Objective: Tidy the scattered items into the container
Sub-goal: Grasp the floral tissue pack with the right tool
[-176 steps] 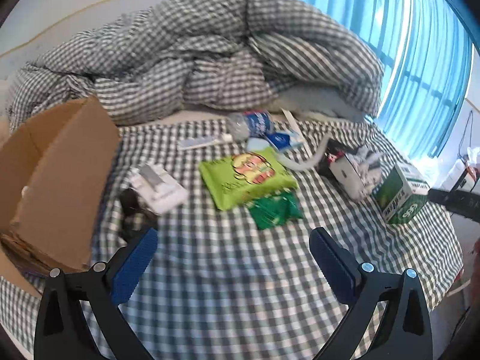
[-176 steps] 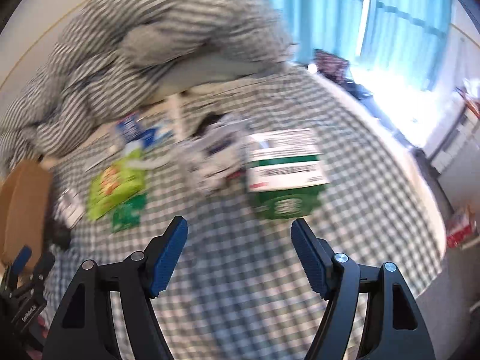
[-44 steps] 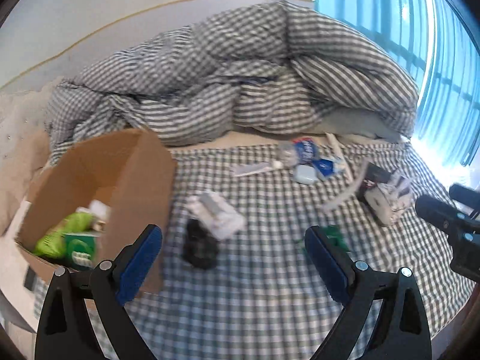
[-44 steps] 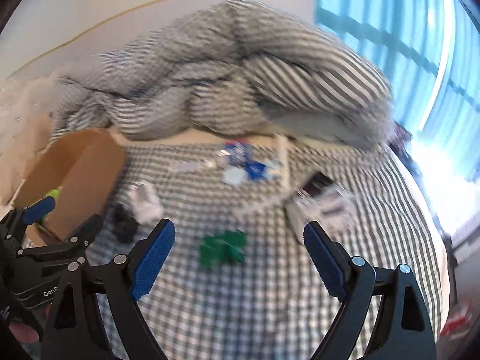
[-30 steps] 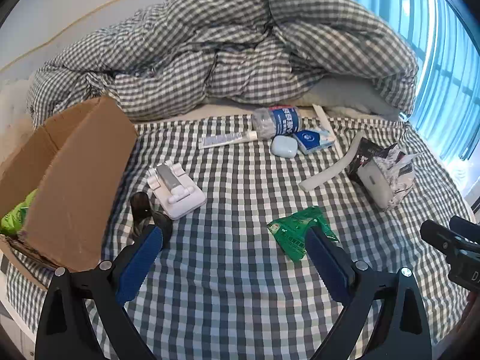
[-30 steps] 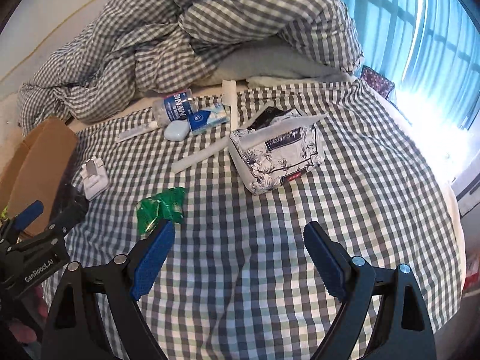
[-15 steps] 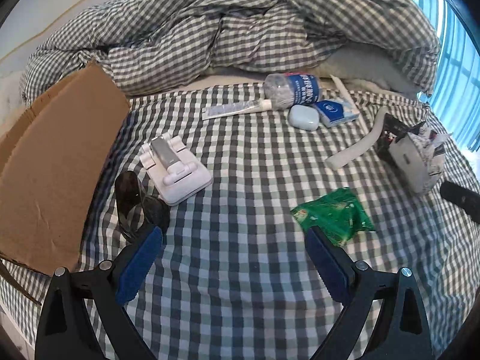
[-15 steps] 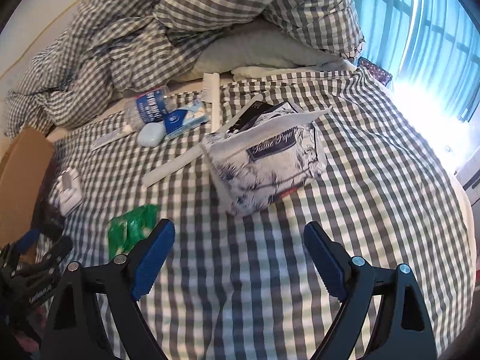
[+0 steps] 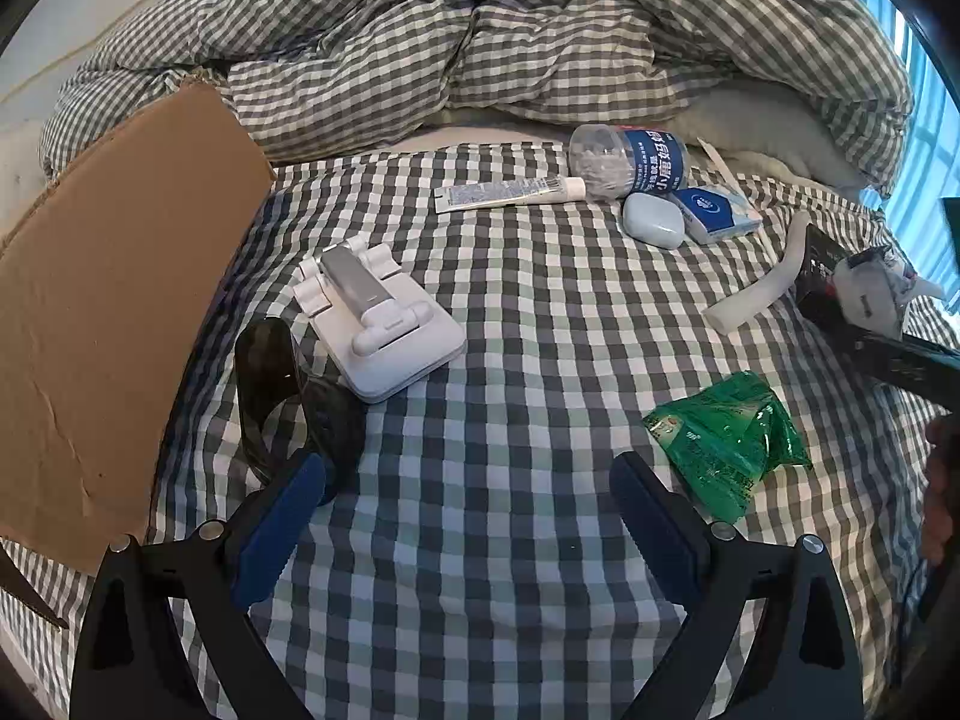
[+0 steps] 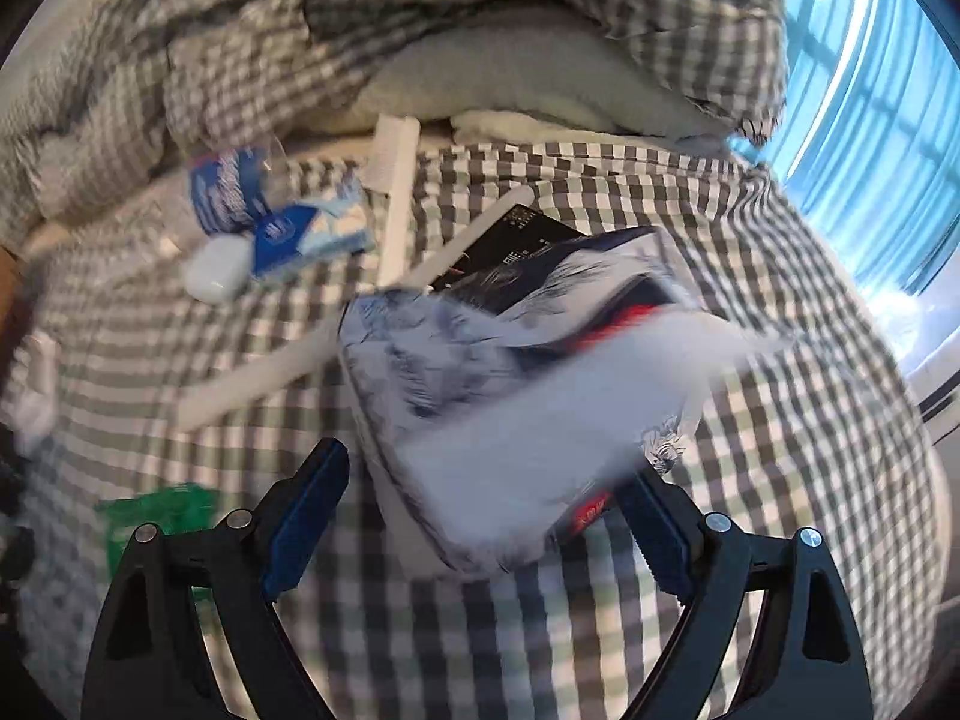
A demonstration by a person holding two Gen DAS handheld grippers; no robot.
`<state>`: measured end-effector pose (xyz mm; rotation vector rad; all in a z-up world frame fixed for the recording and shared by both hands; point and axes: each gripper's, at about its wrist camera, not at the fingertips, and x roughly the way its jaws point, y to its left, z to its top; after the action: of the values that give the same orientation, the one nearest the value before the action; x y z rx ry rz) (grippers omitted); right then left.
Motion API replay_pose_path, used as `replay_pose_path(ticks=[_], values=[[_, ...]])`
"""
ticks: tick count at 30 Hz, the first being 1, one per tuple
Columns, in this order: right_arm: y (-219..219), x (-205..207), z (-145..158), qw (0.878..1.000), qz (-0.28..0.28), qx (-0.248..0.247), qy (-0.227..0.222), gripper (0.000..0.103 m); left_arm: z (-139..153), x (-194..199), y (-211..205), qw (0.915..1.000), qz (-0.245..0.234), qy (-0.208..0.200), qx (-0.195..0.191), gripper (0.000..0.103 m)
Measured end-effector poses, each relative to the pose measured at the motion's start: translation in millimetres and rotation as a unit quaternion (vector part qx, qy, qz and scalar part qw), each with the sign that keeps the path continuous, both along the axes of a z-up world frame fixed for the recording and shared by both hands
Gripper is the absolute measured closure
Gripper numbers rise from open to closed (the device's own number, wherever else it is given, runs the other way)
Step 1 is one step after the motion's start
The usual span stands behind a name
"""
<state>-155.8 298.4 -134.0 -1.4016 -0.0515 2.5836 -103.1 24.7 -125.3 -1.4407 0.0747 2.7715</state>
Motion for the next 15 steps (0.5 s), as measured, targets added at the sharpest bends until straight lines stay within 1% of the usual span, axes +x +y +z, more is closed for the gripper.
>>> replay_pose_path(ticks=[3, 5, 6, 7, 8, 9, 11, 12, 15], values=[[-4, -5, -8, 0.999, -0.006, 0.039, 0.0, 0.015, 1, 0, -2, 1.0, -0.002, 0.001, 0.0, 0.005], [-4, -4, -9, 0.998, -0.014, 0.063, -0.004, 0.04, 2, 2, -2, 1.0, -0.004, 0.004, -0.001, 0.005], [-2, -2, -8, 0.998, -0.019, 0.064, -0.004, 0.047, 4, 2, -2, 1.0, -0.004, 0.006, 0.0, 0.005], [2, 1, -6, 0.999, -0.021, 0.05, -0.004, 0.055, 6, 3, -2, 1.0, -0.005, 0.009, 0.0, 0.005], [6, 5, -3, 0.999, -0.025, 0.04, -0.002, 0.061, 8, 4, -3, 0.9999, -0.004, 0.011, 0.0, 0.005], [8, 7, 0, 0.999, -0.03, 0.04, 0.0, 0.072, 9, 4, -3, 0.9999, -0.004, 0.013, -0.001, 0.005], [12, 17, 9, 0.999, -0.038, 0.03, 0.008, 0.076, 14, 7, -4, 0.9999, -0.005, 0.016, 0.0, 0.005], [15, 24, 16, 0.999, -0.037, 0.013, 0.015, 0.078, 17, 8, -5, 0.9998, -0.004, 0.018, 0.001, 0.005], [16, 40, 32, 0.999, -0.035, -0.021, 0.024, 0.079, 30, 14, -10, 0.9996, -0.003, 0.028, 0.002, 0.005]])
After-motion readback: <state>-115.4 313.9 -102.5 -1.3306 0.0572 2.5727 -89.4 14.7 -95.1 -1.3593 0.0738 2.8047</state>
